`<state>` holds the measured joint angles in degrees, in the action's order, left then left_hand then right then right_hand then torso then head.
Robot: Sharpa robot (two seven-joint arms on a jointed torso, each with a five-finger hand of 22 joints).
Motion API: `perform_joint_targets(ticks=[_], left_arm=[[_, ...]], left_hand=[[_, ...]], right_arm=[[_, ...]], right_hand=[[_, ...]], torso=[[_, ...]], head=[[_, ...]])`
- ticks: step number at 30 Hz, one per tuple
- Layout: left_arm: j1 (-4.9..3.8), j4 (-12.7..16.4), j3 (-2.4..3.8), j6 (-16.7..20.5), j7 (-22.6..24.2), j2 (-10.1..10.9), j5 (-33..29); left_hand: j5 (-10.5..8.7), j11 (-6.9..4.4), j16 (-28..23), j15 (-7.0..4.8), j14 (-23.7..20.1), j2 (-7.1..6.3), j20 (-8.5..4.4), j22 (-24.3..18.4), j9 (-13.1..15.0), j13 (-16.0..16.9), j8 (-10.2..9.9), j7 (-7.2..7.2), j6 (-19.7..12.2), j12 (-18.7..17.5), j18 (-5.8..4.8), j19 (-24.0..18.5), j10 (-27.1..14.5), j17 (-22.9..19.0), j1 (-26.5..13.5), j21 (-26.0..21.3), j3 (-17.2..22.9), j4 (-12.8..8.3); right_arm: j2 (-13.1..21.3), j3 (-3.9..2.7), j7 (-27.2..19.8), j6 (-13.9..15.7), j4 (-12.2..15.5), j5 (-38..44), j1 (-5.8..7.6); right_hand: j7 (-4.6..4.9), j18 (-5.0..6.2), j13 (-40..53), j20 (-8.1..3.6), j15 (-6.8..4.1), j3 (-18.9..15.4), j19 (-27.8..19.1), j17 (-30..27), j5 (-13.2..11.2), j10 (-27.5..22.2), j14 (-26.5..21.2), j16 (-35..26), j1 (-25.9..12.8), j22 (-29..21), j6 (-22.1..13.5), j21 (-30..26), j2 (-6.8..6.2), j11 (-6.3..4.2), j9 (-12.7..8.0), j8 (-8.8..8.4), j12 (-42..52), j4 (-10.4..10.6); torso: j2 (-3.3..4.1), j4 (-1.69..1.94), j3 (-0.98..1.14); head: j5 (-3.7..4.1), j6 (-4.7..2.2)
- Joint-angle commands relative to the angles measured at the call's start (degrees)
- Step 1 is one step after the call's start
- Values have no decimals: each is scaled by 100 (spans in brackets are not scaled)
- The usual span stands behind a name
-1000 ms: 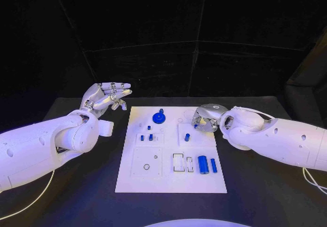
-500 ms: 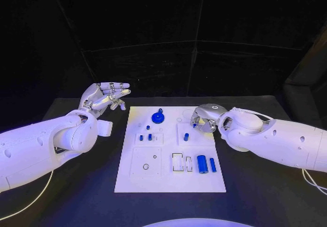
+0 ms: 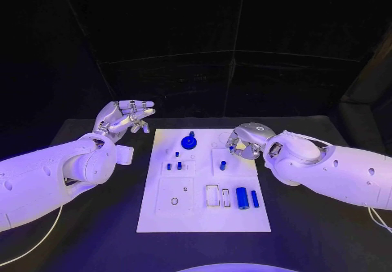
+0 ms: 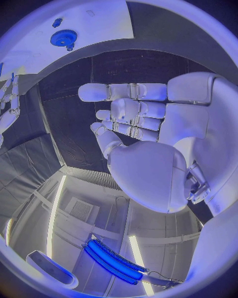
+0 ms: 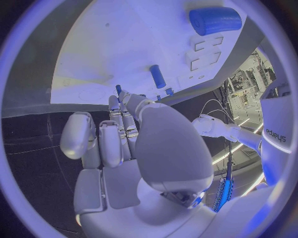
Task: Assemble the parts on the task board
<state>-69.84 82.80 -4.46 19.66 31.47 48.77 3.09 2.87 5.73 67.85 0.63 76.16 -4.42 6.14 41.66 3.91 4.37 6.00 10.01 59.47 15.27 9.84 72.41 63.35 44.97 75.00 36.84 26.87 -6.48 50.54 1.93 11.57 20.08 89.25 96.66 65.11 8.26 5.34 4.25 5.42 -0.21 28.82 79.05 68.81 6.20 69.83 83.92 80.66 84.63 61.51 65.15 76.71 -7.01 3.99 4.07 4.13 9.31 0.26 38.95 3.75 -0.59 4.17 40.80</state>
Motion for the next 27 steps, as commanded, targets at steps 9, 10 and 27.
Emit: perform_joint_targets(ticks=[9, 10, 27], left_arm=[[-5, -28, 5, -9, -1, -19, -22], [-5, -29, 5, -7, 1, -24, -22], [-5, -22, 5, -17, -11, -132, -22]], left_hand=[[-8, -4, -36, -5, -32, 9, -4, -11, -3, 4, 2, 15, 0, 31, 58, -27, -45, -10, -25, -33, -48, 8], [-8, -4, -36, -5, -32, 9, -4, -11, -3, 4, 2, 15, 0, 31, 58, -27, -45, -10, -25, -33, -48, 8], [-7, 2, -37, 0, -35, 5, -1, -18, -6, 3, -5, 20, -16, 35, 57, -25, -58, -20, -40, -41, -65, 15]], right_arm=[[197, -14, -173, 606, 800, -195, 15], [185, -14, -211, 643, 875, -226, 15], [-480, -9, -583, 611, 980, -551, -150]], right_hand=[[2, -6, -10, -7, -52, 55, 50, -3, -12, 31, 248, 26, -57, 33, 56, 26, -12, 0, 2, -6, 4, -14], [2, -6, -10, -7, -52, 55, 50, -3, -12, 31, 248, 26, -57, 33, 56, 26, -12, 0, 2, -6, 4, -14], [11, -3, -12, -9, -50, 109, 39, -10, 20, 28, 246, 28, -123, 18, 54, 24, -34, 8, -2, -16, -10, -60]], torso=[[10, 0, 1], [11, 2, 2], [12, 14, -18]], head=[[-67, 6], [-71, 6], [-460, 46]])
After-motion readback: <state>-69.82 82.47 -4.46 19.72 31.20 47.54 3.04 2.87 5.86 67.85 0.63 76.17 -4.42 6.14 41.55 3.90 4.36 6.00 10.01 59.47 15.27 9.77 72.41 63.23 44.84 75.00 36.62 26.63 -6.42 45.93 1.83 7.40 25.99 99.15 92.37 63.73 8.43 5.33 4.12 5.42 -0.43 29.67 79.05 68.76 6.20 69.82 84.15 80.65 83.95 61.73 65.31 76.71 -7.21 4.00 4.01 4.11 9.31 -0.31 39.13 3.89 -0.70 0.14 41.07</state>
